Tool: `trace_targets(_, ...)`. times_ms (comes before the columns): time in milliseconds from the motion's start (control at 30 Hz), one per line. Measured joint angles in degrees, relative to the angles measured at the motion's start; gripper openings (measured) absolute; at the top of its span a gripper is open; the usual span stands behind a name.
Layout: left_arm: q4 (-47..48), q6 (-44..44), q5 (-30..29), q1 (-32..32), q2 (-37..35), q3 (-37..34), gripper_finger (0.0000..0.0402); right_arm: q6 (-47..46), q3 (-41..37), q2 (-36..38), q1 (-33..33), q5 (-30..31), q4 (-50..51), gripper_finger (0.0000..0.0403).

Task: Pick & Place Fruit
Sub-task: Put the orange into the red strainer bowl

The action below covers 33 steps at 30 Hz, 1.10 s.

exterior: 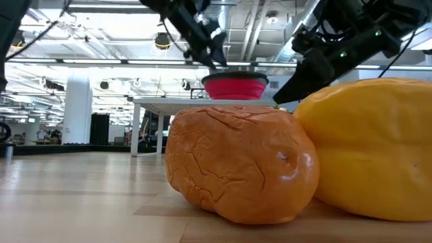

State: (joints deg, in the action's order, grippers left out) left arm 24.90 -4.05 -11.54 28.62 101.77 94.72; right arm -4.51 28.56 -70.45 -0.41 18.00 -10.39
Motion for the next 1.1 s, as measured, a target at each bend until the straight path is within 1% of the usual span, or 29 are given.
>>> trace_targets(67, 1.6, -0.1, 0.1, -1.7, -2.4, 0.0, 0.0266, 0.8, 1.0, 2.0, -0.1, -4.0, 4.3, 0.0303)
trace_targets(133, 3.1, -0.1, 0.4, -3.8, -5.0, -0.9, 0.0262, 3.5, 1.2, 3.0, -0.1, -8.9, 6.0, 0.0303)
trace_targets(233, 2.6, 0.0, 0.3, -7.4, -9.6, -6.1, 0.0256, 8.9, 1.2, 2.0, 0.2, -15.5, 6.5, 0.0303)
trace_targets(300, 1.4, 1.1, -0.1, -10.2, -12.7, -11.2, 0.0252, 11.1, 1.2, -0.1, 0.6, -17.3, 6.0, 0.0303)
trace_targets(400, -3.5, 3.5, -0.7, -14.1, -17.5, -20.5, 0.0245, 12.0, 1.1, -5.2, 0.7, -17.0, 3.1, 0.0303)
trace_targets(467, -8.1, 5.3, -0.7, -16.8, -20.6, -27.2, 0.0241, 11.8, 1.2, -9.1, 0.3, -16.7, -1.5, 0.0303)
trace_targets(600, -19.8, 10.0, -0.8, -22.0, -25.8, -40.4, 0.0234, 7.4, 1.2, -17.9, -1.1, -16.5, -13.4, 0.0303)
trace_targets(733, -31.0, 15.6, -2.2, -26.7, -29.4, -52.1, 0.0228, 3.3, 1.2, -24.9, -2.4, -16.5, -20.5, 0.0302)
trace_targets(833, -38.3, 20.5, -4.8, -29.4, -30.8, -59.1, 0.0225, 2.0, 1.3, -28.6, -3.1, -16.2, -23.8, 0.0294)
trace_targets(933, -44.5, 24.1, -7.5, -31.4, -31.4, -64.3, 0.0222, 0.8, 2.1, -31.3, -3.5, -14.0, -24.8, 0.0278)
trace_targets(1000, -48.1, 25.6, -8.9, -32.3, -31.2, -66.9, 0.0220, 0.5, 2.9, -32.4, -3.5, -13.4, -24.8, 0.0264)
trace_targets(1100, -50.4, 27.5, -10.0, -32.5, -31.0, -69.5, 0.0219, 0.5, 4.3, -34.1, -3.5, -13.4, -25.0, 0.0240)
